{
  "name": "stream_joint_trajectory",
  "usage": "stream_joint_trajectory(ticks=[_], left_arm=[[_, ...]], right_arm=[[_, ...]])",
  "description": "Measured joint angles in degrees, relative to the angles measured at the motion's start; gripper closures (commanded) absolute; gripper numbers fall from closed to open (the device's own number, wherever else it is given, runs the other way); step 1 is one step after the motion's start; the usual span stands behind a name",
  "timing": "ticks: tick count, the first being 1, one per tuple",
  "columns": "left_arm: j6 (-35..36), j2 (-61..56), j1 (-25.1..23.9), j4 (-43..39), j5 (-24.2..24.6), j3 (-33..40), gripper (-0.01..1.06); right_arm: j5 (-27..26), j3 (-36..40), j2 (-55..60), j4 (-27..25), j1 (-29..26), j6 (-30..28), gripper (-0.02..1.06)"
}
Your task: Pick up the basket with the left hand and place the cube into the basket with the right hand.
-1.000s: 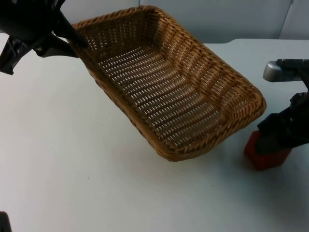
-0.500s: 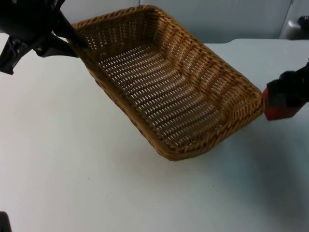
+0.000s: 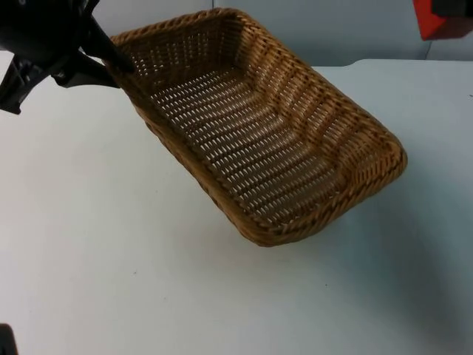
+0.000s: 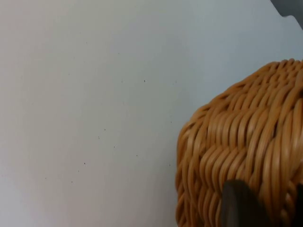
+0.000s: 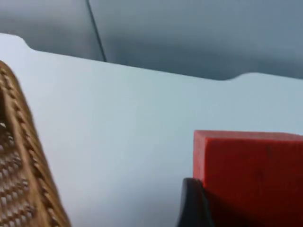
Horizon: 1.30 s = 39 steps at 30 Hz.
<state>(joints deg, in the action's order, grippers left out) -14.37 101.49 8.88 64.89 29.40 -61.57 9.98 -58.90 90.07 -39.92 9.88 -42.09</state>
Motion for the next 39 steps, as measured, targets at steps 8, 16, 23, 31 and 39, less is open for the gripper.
stream_joint_trajectory(ticks=[8,16,23,31,39], left_arm=[[0.0,0.0,0.0,0.0,0.0,0.0,1.05],[0.0,0.0,0.0,0.0,0.0,0.0,1.05],[0.0,0.0,0.0,0.0,0.0,0.0,1.05],[0.0,0.0,0.0,0.0,0.0,0.0,1.05],[0.0,0.0,0.0,-0.2,-0.1,0.0,1.05]], right_arm=[[12.9,-5.5,0.0,-7.0,0.0,-0.5,0.68],[18.9,-5.8,0.6,-14.9,2.6,-6.6,0.68],[18.7,-7.5,8.7,-16.5,13.9,-9.6,0.68],[14.1,-8.1,13.5,-17.0,17.9,-9.3,0.63],[11.0,-8.2,14.0,-17.2,17.9,-7.6,-0.01]])
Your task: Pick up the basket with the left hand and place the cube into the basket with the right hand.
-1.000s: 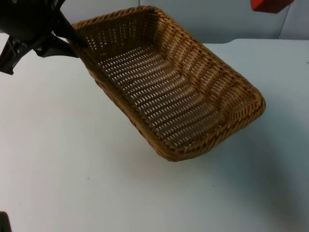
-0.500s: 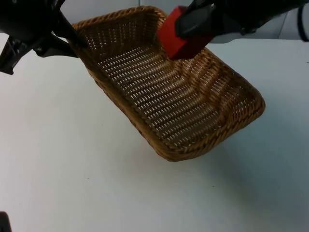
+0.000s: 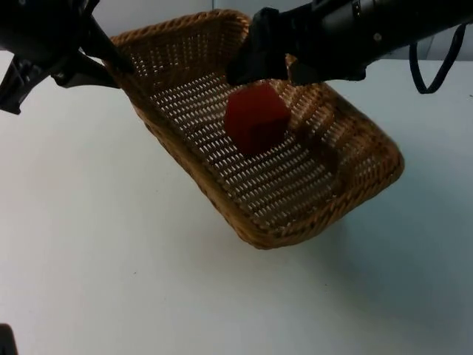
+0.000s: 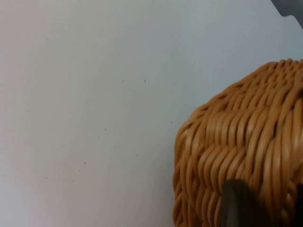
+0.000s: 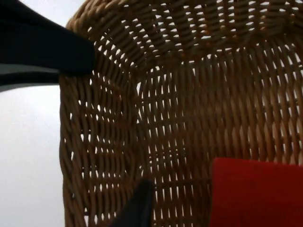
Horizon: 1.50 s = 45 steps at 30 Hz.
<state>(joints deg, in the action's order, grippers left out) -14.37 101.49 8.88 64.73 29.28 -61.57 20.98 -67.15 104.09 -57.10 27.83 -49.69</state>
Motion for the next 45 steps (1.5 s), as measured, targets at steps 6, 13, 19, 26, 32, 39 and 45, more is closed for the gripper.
stream_joint_trajectory(ticks=[6,13,19,26,32,39,45], left_arm=[[-0.1,0.0,-0.1,-0.4,-0.1,0.0,1.05],[-0.1,0.0,-0.1,-0.4,-0.2,0.0,1.05],[-0.1,0.0,-0.1,-0.4,-0.2,0.0,1.05],[-0.1,0.0,-0.1,-0.4,-0.3,0.0,1.05],[-0.2,0.0,-0.1,-0.4,-0.5,0.0,1.05],[-0.2,0.0,-0.1,-0.4,-0.8,0.0,1.05],[-0.2,0.0,-0.1,-0.4,-1.0,0.0,1.05]], right_arm=[[-1.8,0.0,0.0,0.1,0.0,-0.2,-0.01],[-5.8,0.0,-6.6,0.8,-4.5,-1.1,-0.01],[0.6,0.0,-10.6,2.1,-16.5,0.1,-0.01],[7.9,0.0,-10.7,9.7,-28.5,5.3,-0.01],[13.2,0.0,-10.7,18.7,-36.2,9.0,-0.01],[14.7,0.0,-10.7,19.7,-37.7,11.3,0.62],[14.7,0.0,-10.7,19.7,-37.7,11.9,1.05]])
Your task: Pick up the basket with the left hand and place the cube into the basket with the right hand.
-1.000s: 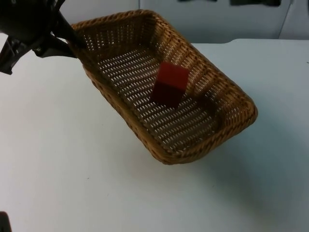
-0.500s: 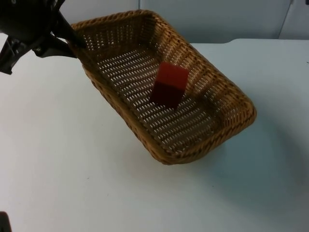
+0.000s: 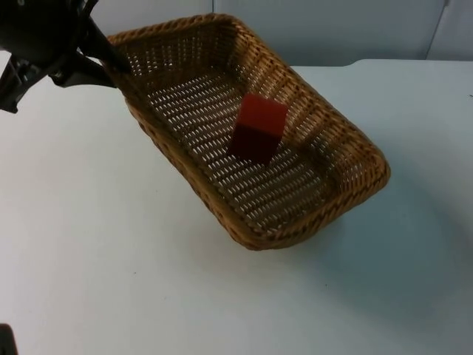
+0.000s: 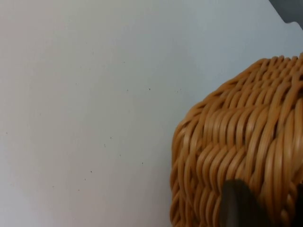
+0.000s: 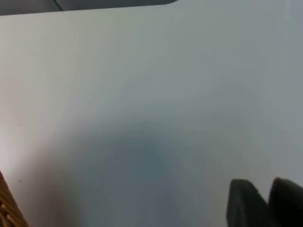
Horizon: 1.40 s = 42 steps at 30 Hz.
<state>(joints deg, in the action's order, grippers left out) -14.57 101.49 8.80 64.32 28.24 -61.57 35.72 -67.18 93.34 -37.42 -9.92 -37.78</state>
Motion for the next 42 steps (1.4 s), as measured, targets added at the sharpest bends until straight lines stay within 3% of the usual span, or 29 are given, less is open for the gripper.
stream_joint_trajectory(ticks=[10,19,30,42], left_arm=[[0.0,0.0,0.0,0.0,-2.9,0.0,1.05],[0.1,0.1,0.0,2.3,-2.4,0.0,1.05],[-16.3,4.1,0.4,3.6,0.9,0.0,1.05],[-18.0,7.7,0.4,-1.2,2.5,0.0,1.05]], right_arm=[[0.6,0.0,0.0,-0.1,0.0,0.3,1.05],[0.6,0.0,0.0,-0.1,0.0,0.3,1.05],[1.3,0.0,0.0,-0.1,0.0,0.4,1.05],[3.5,0.0,0.0,-1.2,0.0,0.5,1.05]])
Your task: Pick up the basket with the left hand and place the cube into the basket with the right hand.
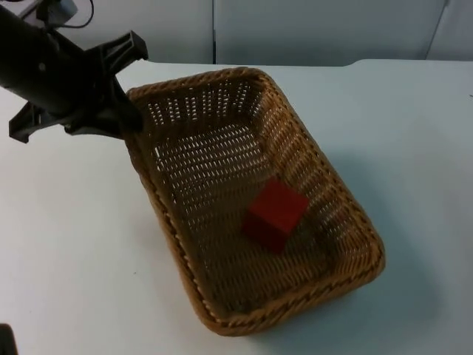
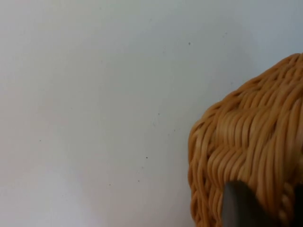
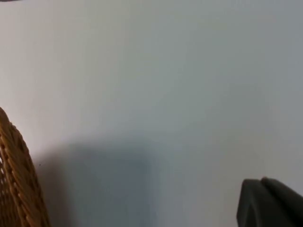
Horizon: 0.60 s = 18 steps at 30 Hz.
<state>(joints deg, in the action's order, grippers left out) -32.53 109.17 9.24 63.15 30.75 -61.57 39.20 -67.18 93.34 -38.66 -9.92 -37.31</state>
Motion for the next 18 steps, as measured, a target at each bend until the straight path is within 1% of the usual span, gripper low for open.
stream_joint_trajectory(ticks=[4,13,14,16,17,18], left_arm=[[-0.7,0.8,0.0,-0.1,-0.5,0.0,1.05],[-1.8,1.0,0.1,-0.1,-4.4,0.0,1.05],[-1.8,1.0,0.1,-0.1,-5.1,0.0,1.04],[-1.9,1.0,0.1,-0.1,-5.5,0.0,0.98],[-1.9,1.0,0.1,-0.1,-6.1,0.0,0.98],[-1.9,1.0,0.1,-0.1,-6.5,0.0,0.93]], right_arm=[[0.3,0.0,0.0,-1.3,0.0,0.0,1.05],[0.5,0.0,0.0,-1.9,0.0,0.0,1.05],[0.5,0.0,0.0,-1.9,0.0,0.0,1.05],[0.5,0.0,0.0,-1.9,0.0,0.0,1.05],[0.5,0.0,0.0,-1.9,0.0,0.0,1.05],[0.5,0.0,0.0,-1.9,0.0,0.0,1.05]])
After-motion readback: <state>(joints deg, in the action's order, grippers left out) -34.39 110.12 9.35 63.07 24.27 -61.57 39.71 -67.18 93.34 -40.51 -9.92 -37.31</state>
